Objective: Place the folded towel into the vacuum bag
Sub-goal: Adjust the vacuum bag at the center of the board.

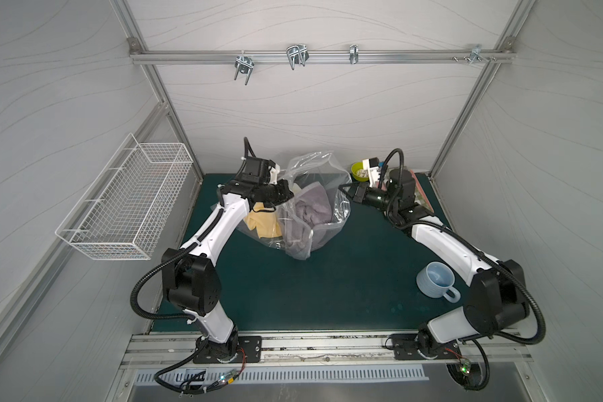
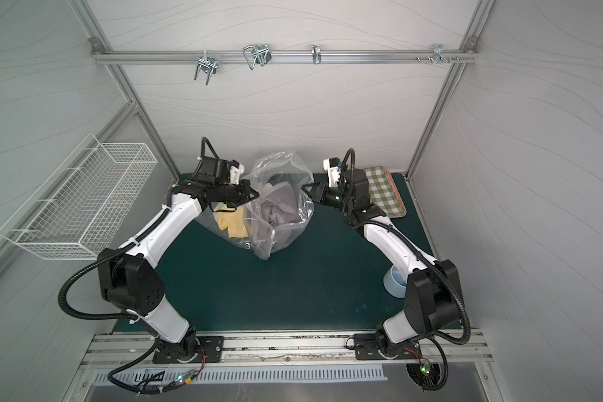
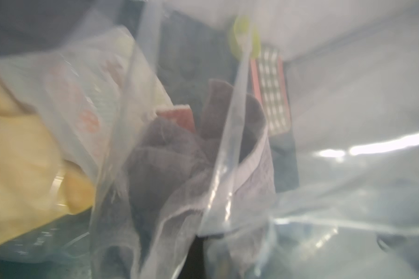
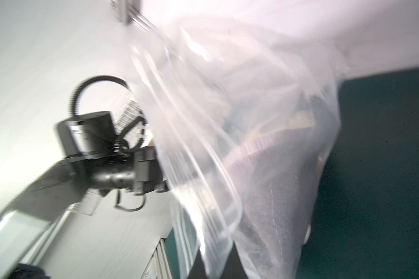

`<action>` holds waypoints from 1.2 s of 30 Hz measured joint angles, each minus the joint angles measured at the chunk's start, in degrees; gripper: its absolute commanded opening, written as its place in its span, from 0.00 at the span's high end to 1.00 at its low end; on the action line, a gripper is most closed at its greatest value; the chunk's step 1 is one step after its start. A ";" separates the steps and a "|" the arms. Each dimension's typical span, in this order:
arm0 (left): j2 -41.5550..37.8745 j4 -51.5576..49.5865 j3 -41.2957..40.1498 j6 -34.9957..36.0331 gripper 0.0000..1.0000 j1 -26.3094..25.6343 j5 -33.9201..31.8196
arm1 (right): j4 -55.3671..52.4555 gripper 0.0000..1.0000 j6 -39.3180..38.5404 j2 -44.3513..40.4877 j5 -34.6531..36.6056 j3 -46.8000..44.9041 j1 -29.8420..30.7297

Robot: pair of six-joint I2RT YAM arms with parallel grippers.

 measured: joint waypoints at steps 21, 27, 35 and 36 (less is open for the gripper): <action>-5.38 2.32 -11.78 13.64 0.87 -21.11 4.48 | -18.75 1.00 -5.11 -9.79 23.41 -16.83 -0.83; -7.65 7.61 -23.43 10.97 0.10 -21.27 11.17 | -25.03 0.50 -0.04 -19.10 33.11 -28.20 -2.84; -24.65 8.50 -30.51 9.81 0.05 -18.75 13.60 | -24.20 0.46 0.11 -37.13 32.06 -38.03 -3.17; -26.93 8.70 -31.76 9.27 0.05 -17.57 13.46 | -23.50 0.45 0.02 -38.88 30.71 -38.93 -3.10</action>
